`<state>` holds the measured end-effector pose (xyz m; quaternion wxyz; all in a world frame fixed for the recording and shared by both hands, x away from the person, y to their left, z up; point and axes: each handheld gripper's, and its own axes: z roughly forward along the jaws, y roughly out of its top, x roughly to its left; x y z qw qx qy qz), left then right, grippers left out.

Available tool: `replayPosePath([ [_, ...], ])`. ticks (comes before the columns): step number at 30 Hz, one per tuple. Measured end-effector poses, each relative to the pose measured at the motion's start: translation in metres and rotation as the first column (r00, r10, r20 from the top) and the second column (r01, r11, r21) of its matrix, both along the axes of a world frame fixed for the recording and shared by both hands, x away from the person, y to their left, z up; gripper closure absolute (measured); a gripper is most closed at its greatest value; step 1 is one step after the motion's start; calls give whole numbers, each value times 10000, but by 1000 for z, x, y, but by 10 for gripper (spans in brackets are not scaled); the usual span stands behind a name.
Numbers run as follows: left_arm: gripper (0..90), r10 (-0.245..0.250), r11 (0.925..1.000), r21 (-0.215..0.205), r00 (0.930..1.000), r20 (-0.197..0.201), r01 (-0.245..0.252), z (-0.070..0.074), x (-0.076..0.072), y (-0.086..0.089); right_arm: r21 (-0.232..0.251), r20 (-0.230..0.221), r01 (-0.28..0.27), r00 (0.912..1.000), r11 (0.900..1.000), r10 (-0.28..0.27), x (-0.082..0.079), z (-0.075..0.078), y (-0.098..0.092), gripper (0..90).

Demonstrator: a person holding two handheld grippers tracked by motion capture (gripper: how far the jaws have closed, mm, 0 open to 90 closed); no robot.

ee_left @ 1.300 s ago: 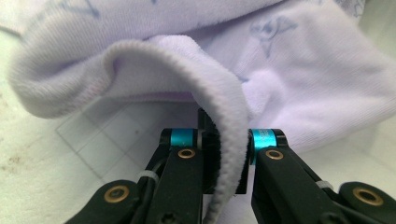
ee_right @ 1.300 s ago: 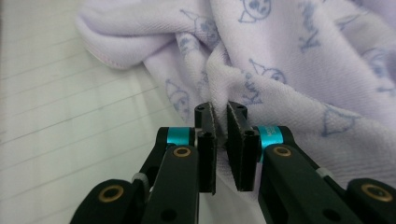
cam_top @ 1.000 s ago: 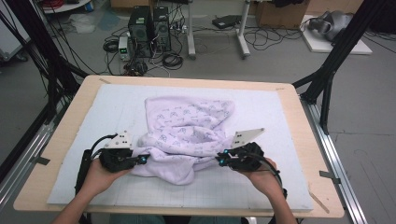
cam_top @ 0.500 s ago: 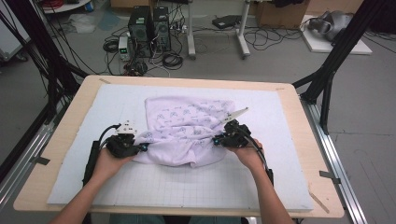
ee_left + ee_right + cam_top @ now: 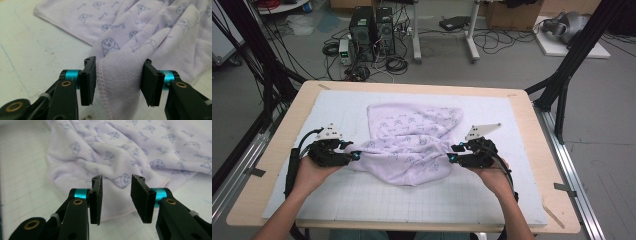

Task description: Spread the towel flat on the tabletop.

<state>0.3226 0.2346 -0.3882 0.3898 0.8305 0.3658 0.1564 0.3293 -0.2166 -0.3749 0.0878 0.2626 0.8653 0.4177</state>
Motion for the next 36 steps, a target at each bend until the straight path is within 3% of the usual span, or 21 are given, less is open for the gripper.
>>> replayPosePath([
  [5,451,442,9990,-24,9990,4,-442,0,-1,11,32,18,-539,9985,9985,539,-19,-8,10,615],
  [13,426,863,9959,-281,9961,178,-858,4,0,22,-307,-162,-1067,9942,9938,1063,-28,-33,35,600],
  [16,449,493,9986,-228,9984,293,-486,1,-4,20,-543,-226,-1135,9934,9921,1124,-28,-39,41,600],
  [19,550,22,10000,-87,9997,253,-20,-4,-6,14,-731,-290,-1136,9933,9908,1118,-25,-44,45,600],
  [21,618,-235,9997,65,9997,20,235,-10,-4,11,-823,-398,-1148,9929,9900,1118,-22,-48,47,600],
  [24,626,-369,9989,267,9987,-364,379,-24,0,3,-1058,-603,-1204,9916,9871,1144,-18,-55,53,600],
  [26,661,-531,9976,412,9965,-646,559,-34,3,-2,-962,-754,-1213,9906,9879,1143,-17,-61,55,602],
  [29,701,-468,9965,645,9952,-856,524,-46,4,-8,-775,-648,-1134,9920,9905,1085,-17,-65,57,674],
  [32,701,-438,9981,404,9971,-622,464,-50,4,-7,-572,-738,-1070,9920,9926,1026,-15,-67,55,707],
  [36,750,-613,9951,760,9977,-302,634,-50,1,-11,-553,-655,-1066,9925,9928,1029,-13,-68,54,794],
])
